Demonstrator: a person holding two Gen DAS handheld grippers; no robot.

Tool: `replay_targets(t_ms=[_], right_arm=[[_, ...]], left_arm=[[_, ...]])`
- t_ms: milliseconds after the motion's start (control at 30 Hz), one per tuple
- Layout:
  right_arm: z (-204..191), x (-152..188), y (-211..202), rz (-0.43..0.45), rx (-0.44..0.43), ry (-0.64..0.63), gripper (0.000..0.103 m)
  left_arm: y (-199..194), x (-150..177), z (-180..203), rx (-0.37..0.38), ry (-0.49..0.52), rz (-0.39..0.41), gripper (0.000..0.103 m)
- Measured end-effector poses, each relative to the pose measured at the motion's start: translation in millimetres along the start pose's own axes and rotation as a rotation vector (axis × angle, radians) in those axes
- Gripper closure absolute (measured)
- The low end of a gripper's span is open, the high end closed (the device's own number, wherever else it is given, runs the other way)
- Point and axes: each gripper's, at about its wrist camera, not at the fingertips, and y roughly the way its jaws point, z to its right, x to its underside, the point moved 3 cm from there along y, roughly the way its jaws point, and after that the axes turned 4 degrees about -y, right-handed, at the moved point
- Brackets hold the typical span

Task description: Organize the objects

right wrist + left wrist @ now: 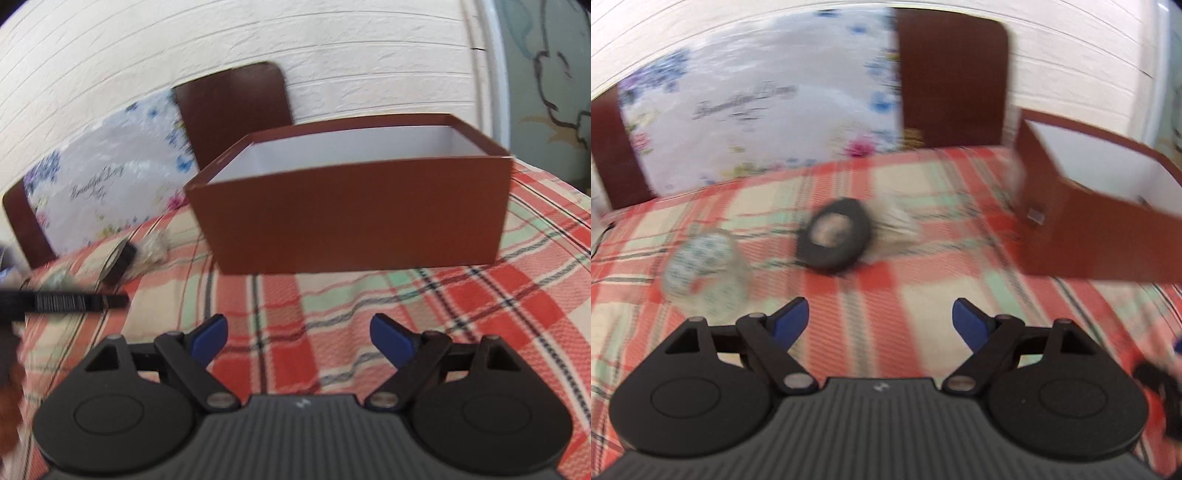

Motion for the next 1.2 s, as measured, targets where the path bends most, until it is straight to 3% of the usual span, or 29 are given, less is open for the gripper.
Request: replay_targets(t_ms=[67,167,233,333,400,500,567,600,633,733,1000,1133,1200], right_arm=[[-9,7,6,-0.007,-0.004,-0.047,0.014],[-13,19,23,-0.044,0.006,-0.081,0.012],[-17,18,23,-0.036,-0.008,-0.101,0.010],[-17,19,23,-0.033,-0.025,-0.102,0.007],[-16,19,24,-0.034,-0.037,-0.096,0.006],[-15,18,24,-0.034,-0.046,-0.097,0.004],[-17,18,25,-0.034,-0.047,-0.098,0.004],[-17,18,25,-0.033,-0.049,-0.098,0.004],[-17,18,25,-0.032,-0.051,-0.097,0.004],[-15,18,24,-0.029,-0.056,-0.091,0.004],[-18,19,23,-0.015,-0.069,-0.111,0.004],[-46,25,14,0.004,-0.138,-0.301,0.006],[-62,30,6,0.044,-0.155,-0.414,0.006]], left_arm=[[13,-18,-28,-0.016,-0.078,0.003,0.014],[38,-39,-65,0.056,-0.277,-0.081,0.017],[49,-45,-77,0.076,-0.364,-0.089,0.031],[68,-49,-71,-0.001,-0.318,-0.104,0.041],[79,-51,-67,-0.009,-0.270,-0.106,0.042],[91,-51,-47,-0.065,-0.121,-0.112,0.042],[104,-48,-43,-0.069,-0.110,-0.146,0.043],[106,-49,-43,-0.060,-0.110,-0.145,0.048],[104,-48,-40,-0.044,-0.108,-0.151,0.069],[93,-46,-30,0.020,-0.100,-0.168,0.074],[27,23,27,0.205,0.036,-0.219,0.073],[4,43,47,0.263,0.091,-0.244,0.071],[-2,47,52,0.294,0.104,-0.253,0.062]])
